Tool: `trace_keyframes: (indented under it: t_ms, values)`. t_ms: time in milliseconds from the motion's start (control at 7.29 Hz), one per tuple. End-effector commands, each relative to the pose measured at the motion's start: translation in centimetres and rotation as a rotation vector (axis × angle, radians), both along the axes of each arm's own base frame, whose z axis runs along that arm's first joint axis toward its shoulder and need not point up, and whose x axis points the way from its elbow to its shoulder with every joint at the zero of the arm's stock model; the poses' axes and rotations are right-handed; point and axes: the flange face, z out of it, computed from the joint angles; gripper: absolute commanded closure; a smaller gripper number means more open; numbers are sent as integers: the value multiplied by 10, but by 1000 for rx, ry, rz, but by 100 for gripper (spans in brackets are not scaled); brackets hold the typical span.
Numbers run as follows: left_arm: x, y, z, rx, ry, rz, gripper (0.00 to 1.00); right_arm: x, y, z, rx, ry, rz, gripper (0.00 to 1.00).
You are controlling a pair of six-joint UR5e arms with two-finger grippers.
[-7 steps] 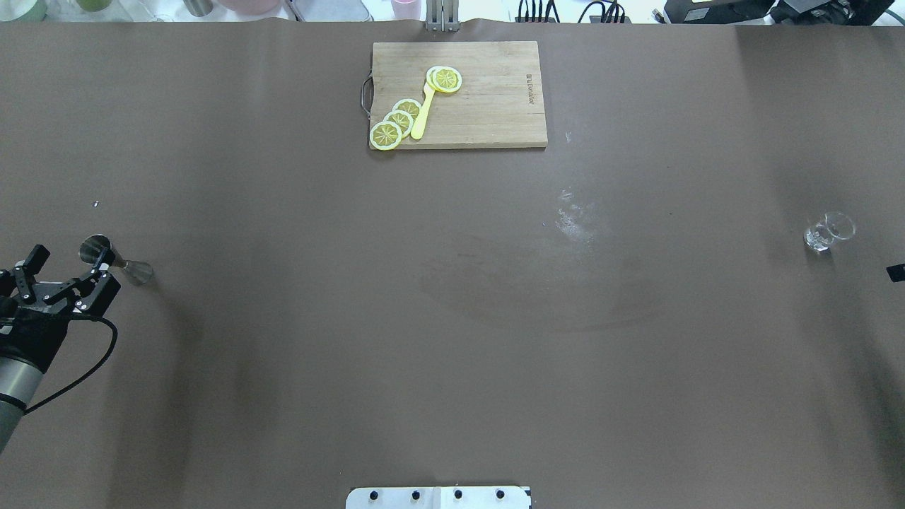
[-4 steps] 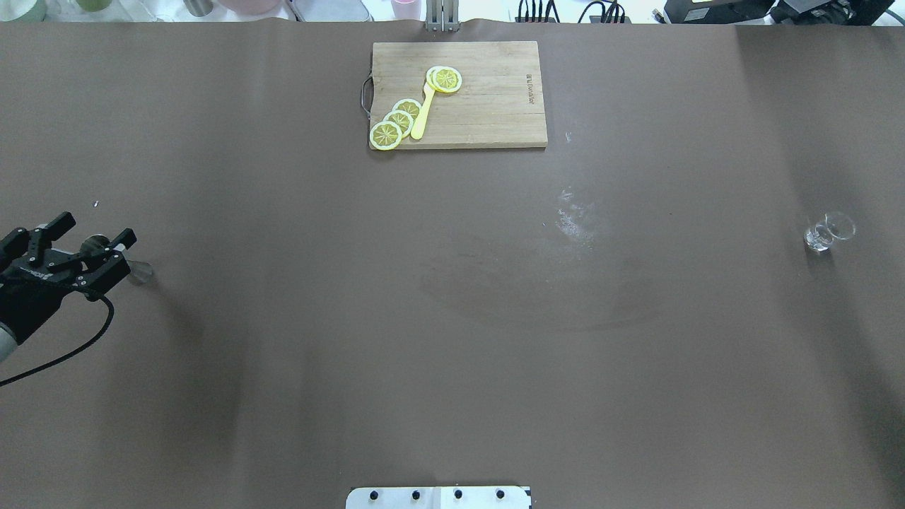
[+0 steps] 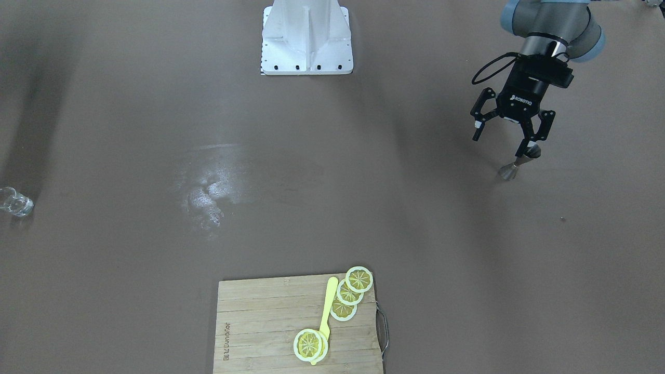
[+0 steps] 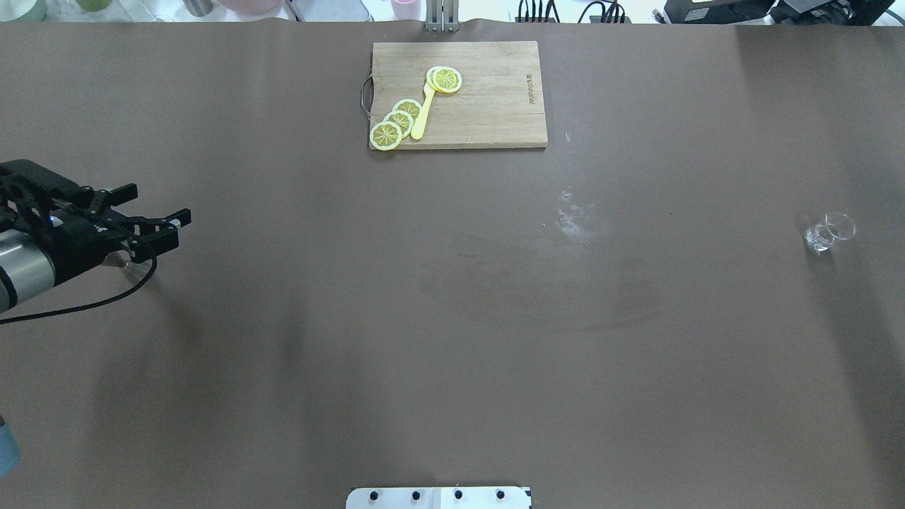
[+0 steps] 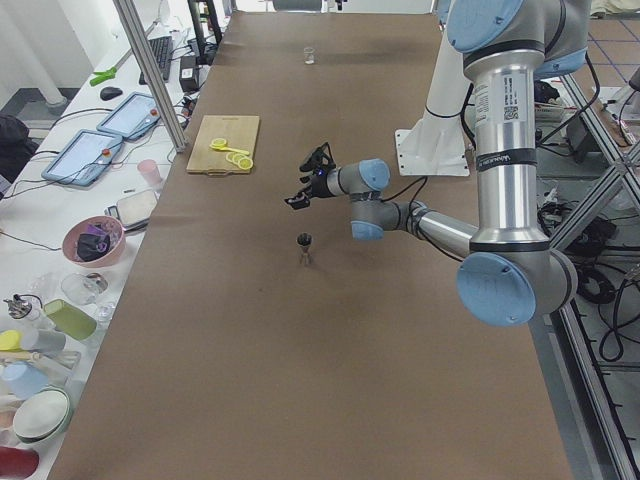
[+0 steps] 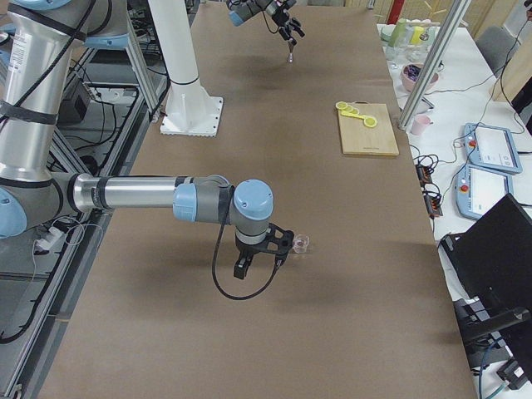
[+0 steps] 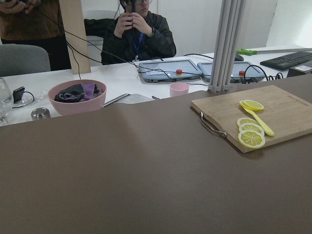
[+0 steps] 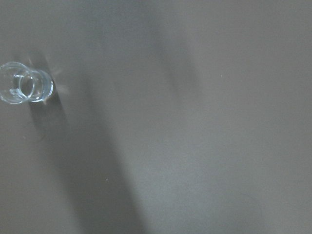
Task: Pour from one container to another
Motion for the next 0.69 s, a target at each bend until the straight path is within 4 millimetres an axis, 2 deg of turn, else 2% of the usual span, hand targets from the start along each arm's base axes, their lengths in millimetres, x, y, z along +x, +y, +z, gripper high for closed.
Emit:
trace_keyframes:
  t_ms: [0, 274, 548]
  values:
    - [8, -34, -29, -33, -67, 114, 2, 5, 3, 8, 94, 48, -119, 0]
    - [23, -53, -57, -106, -81, 233, 2, 9, 6, 15, 119, 77, -165, 0]
    - [40, -74, -96, -196, -109, 320, 2, 8, 6, 13, 121, 64, -159, 0]
